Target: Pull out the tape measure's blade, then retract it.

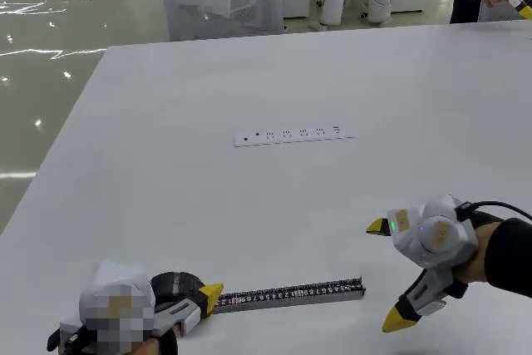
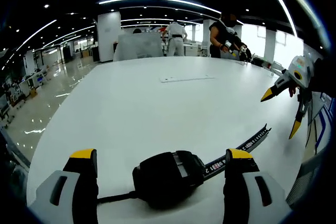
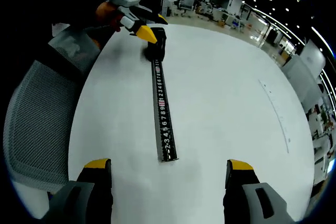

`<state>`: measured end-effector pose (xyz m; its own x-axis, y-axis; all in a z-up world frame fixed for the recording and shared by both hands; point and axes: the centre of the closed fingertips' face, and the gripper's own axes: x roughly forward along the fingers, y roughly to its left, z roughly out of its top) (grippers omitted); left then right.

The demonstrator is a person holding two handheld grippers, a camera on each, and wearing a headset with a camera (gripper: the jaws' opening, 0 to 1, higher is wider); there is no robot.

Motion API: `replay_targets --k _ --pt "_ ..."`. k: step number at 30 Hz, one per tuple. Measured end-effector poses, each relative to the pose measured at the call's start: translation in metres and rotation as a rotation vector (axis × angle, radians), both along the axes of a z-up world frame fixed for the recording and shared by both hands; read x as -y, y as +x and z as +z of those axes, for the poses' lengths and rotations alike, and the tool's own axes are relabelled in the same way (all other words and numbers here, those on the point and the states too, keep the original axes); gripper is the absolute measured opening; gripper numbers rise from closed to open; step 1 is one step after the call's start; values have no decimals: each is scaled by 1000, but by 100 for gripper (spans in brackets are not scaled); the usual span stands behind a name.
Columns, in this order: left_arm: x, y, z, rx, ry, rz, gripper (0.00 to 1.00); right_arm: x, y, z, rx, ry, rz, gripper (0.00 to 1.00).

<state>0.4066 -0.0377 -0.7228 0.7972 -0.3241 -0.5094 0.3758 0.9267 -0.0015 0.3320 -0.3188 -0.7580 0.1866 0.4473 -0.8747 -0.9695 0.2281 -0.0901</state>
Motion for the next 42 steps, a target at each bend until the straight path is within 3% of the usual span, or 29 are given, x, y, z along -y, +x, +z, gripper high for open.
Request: replay_targets --k 5,13,18,20,23,36,42 --pt "3 0 -1 20 -2 2 99 -4 6 -8 -15 2 19 73" --pt "8 0 -7 24 -7 1 99 -1 8 -23 -51 -31 47 54" --pt "7 -1 -12 11 -17 10 98 -3 5 -26 -76 -23 39 42" --pt "6 -2 -14 4 -20 16 98 -6 2 -27 -109 -9 28 35" --pt "5 -4 -17 -8 -25 18 97 -8 1 -30 -104 -13 40 27" --pt "7 -3 -17 4 -31 18 92 -8 3 -35 -104 -43 51 12" --pt "6 -3 -22 -15 -50 35 86 -7 2 -35 -98 -77 52 11"
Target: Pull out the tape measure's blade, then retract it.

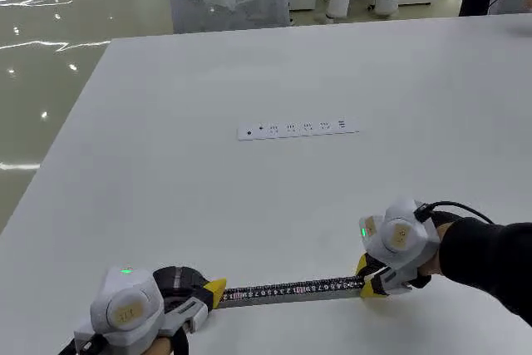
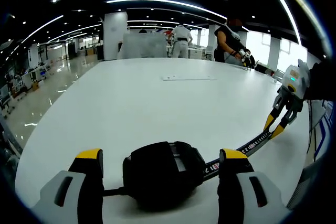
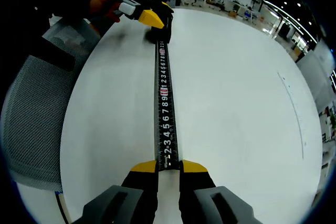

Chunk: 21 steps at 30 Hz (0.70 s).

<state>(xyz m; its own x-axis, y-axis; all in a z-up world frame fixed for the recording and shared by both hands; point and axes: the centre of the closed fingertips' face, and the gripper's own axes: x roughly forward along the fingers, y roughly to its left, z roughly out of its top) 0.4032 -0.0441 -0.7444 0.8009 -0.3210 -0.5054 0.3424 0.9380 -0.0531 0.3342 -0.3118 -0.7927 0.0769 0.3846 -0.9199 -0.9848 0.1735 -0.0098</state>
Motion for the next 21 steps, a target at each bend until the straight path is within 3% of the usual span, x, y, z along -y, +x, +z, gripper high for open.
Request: replay_targets --k 3,5,6,11,14,15,21 --pt "1 -2 -6 -26 -15 6 79 0 -1 0 -6 -7 -17 11" --pt "5 -8 -12 -88 -54 10 64 1 -1 0 -13 -6 -40 11" --pt "-2 -4 -10 -57 -15 26 63 1 -1 0 -14 -7 -44 11" --pt "1 -3 -13 -93 -26 20 62 0 -1 -1 -11 -27 -44 10" --pt "2 -3 -14 -114 -4 6 62 1 0 -1 -11 -28 -47 10" --pt "1 -3 -15 -120 24 -3 61 1 0 -1 -11 -26 -52 10" --pt "1 -3 -16 -118 7 4 60 0 0 -2 -13 -23 -55 10"
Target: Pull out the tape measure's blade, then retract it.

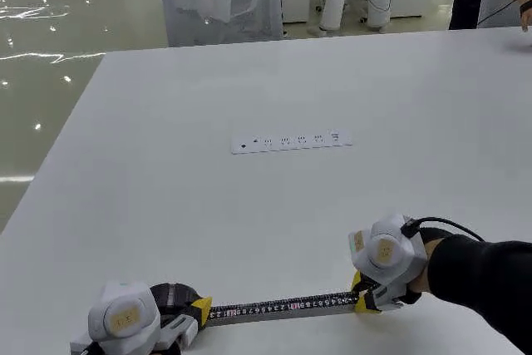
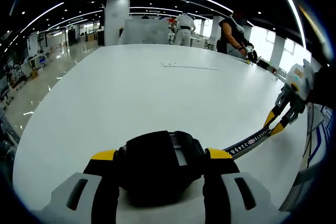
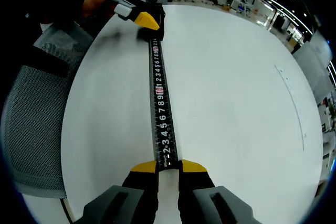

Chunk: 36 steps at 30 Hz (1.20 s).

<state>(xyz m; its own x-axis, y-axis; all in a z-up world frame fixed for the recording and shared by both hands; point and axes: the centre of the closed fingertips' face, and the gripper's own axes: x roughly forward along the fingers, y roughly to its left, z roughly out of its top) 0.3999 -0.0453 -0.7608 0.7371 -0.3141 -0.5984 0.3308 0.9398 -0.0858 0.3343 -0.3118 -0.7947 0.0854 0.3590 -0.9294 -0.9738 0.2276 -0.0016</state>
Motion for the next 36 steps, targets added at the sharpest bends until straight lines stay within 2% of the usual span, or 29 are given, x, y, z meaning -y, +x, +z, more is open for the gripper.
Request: replay_targets --k 10,20,22,23,25,31,33,36 --pt "2 0 0 0 -12 -2 61 -3 1 0 -6 3 -42 10" --pt "2 -1 -1 -6 -11 -6 61 -6 1 1 -8 -7 -31 10" --pt "2 -1 -1 -7 -12 -7 61 -5 1 1 -14 0 -32 10" --pt "2 -2 -1 -9 -13 -9 61 -6 2 1 -27 11 -55 10" --pt "2 -2 -1 -12 -12 -11 61 -6 2 1 -26 8 -43 10" --pt "1 -2 -1 -13 -9 -12 61 -9 1 0 -30 -43 -31 11" --pt "1 -2 -1 -12 -9 -12 61 -9 2 1 -31 -55 -62 11" --pt "0 -2 -1 -16 -8 -14 61 -9 1 1 -21 -60 -37 10"
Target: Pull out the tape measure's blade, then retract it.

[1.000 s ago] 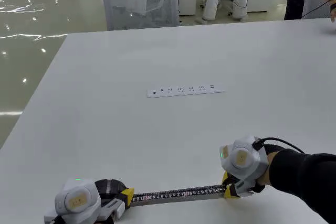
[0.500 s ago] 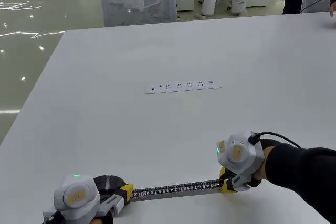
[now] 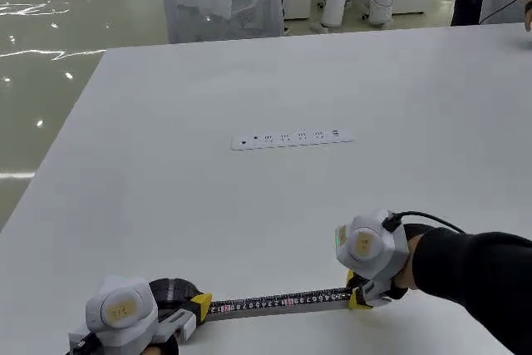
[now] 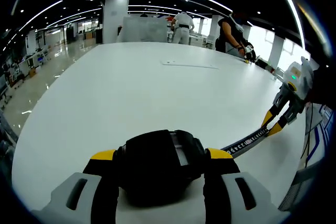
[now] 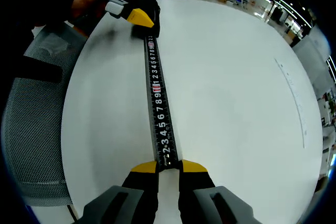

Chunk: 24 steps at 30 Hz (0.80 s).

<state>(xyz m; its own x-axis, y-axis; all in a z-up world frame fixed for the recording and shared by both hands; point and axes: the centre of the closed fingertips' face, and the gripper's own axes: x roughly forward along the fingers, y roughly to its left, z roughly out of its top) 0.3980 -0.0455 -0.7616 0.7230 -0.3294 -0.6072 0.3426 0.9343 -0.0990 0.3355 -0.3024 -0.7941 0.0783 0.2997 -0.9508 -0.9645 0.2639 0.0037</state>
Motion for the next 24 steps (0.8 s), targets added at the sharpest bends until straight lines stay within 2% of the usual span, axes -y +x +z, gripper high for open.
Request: replay_targets --k 3,6,8,17,24 --pt "0 0 0 2 1 0 61 -1 2 1 -5 28 -39 10" --pt "-1 0 0 2 3 -1 61 -3 0 1 7 35 -24 10" --pt "-1 0 0 -1 6 -4 61 -4 1 1 3 42 -45 10" --pt "-1 0 -1 2 11 -9 62 -8 0 0 4 27 -34 10" --pt "-1 0 -1 5 22 -12 62 -11 1 0 7 35 -39 10"
